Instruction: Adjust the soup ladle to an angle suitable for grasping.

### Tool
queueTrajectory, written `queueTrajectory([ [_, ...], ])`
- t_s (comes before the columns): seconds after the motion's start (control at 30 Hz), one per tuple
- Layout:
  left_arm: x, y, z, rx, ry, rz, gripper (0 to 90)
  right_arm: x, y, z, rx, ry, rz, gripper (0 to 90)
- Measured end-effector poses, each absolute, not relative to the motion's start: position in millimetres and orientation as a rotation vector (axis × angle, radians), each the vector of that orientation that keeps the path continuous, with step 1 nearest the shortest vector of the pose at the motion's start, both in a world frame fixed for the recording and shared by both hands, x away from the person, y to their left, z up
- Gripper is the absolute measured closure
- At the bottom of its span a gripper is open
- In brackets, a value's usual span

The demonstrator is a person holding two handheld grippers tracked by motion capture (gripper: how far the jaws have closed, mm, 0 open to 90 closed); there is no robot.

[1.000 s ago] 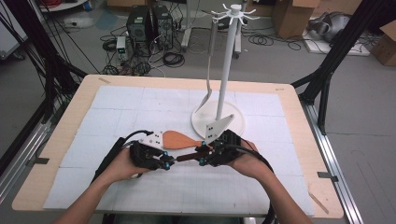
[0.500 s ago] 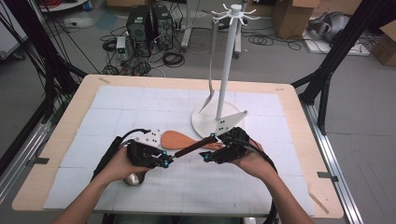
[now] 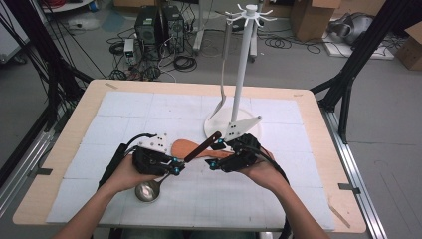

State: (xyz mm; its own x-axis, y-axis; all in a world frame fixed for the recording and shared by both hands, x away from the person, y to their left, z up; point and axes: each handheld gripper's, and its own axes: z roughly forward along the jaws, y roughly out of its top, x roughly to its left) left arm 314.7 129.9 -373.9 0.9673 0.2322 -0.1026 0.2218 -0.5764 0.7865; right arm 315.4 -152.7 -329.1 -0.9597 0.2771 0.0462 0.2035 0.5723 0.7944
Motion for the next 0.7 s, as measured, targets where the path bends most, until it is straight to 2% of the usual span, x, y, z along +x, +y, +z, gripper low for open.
queueTrajectory([
  [0.57, 319.4, 107.0, -352.0, 2.183, 0.294, 0.075, 83.6, 313.3, -143.0, -311.6, 0.428, 2.589, 1.465, 44.8],
  [0.7, 319.6, 104.1, -349.9, 2.181, 0.295, 0.079, 83.6, 312.1, -139.2, -306.8, 0.434, 2.559, 1.487, 50.8],
])
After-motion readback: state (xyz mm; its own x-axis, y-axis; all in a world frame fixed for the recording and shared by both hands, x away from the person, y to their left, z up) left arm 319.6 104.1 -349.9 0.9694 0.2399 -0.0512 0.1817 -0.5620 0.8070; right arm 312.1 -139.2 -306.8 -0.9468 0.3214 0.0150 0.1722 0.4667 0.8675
